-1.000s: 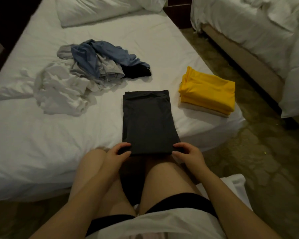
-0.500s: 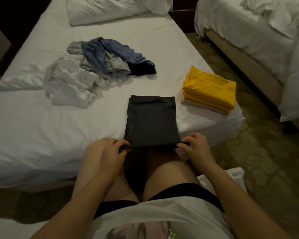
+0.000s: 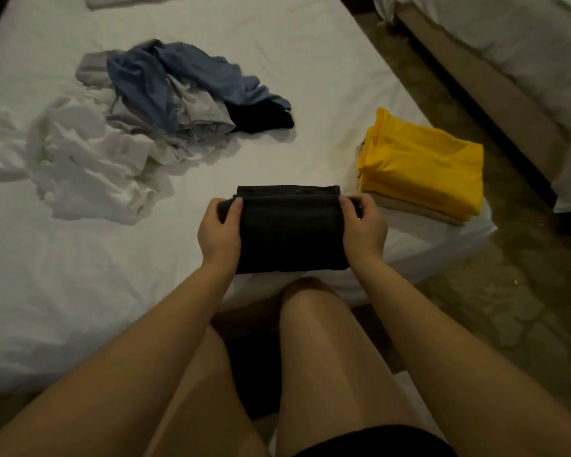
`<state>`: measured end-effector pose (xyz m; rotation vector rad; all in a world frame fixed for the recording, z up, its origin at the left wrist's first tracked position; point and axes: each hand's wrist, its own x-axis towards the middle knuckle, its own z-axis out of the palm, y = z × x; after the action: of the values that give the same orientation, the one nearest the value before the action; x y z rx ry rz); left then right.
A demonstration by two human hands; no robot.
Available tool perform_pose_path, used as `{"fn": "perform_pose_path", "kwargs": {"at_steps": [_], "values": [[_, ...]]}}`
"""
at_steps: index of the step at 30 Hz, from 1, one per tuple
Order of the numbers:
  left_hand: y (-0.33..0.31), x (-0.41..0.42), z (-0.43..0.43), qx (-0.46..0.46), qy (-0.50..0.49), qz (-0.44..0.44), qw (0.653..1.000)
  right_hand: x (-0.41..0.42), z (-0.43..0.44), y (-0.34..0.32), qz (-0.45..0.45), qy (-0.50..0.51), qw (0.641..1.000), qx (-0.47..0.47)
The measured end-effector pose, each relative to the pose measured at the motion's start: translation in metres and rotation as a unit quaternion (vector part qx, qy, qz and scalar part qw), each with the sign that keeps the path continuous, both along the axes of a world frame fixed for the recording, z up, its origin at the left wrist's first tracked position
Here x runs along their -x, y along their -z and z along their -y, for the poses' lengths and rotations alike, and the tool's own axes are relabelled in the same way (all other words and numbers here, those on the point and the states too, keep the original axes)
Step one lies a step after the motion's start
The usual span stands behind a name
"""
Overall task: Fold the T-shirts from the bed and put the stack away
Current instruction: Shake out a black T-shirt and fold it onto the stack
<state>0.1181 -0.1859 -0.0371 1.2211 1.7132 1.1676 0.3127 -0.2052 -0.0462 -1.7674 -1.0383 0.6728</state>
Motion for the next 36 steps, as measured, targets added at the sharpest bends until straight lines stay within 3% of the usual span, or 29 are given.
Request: {"fn": "perform_pose_path", "kwargs": {"at_steps": [5,10,15,18,21,24,27,32,36], "values": [[0.034,-0.004,-0.061,0.027,-0.002,-0.102,0.994,-0.006,-0.063,0.035,0.075,0.017,0.994,0.081],[0.066,-0.005,-0.107,0.050,-0.014,-0.170,0.984,-0.012,-0.101,0.065,0.206,0.010,0.961,0.186],[0.075,-0.007,-0.112,0.075,-0.017,-0.175,0.982,-0.011,-0.110,0.071,0.242,0.013,0.942,0.231],[0.068,-0.003,-0.105,0.078,-0.015,-0.151,0.985,-0.013,-0.103,0.064,0.187,0.017,0.960,0.210],[0.061,0.005,-0.081,0.088,-0.015,-0.089,0.992,-0.013,-0.082,0.049,0.035,0.030,0.985,0.168],[0.057,0.011,-0.036,0.115,-0.012,-0.072,0.991,-0.009,-0.039,0.042,-0.123,0.031,0.981,0.144],[0.052,0.012,-0.002,0.152,-0.008,-0.065,0.986,-0.003,0.004,0.047,-0.194,0.004,0.973,0.124],[0.044,0.012,0.006,0.190,0.032,-0.074,0.979,0.008,0.030,0.053,-0.196,0.008,0.975,0.102],[0.044,0.019,0.006,0.216,0.044,0.018,0.975,0.005,0.043,0.060,-0.200,0.009,0.974,0.102]]}}
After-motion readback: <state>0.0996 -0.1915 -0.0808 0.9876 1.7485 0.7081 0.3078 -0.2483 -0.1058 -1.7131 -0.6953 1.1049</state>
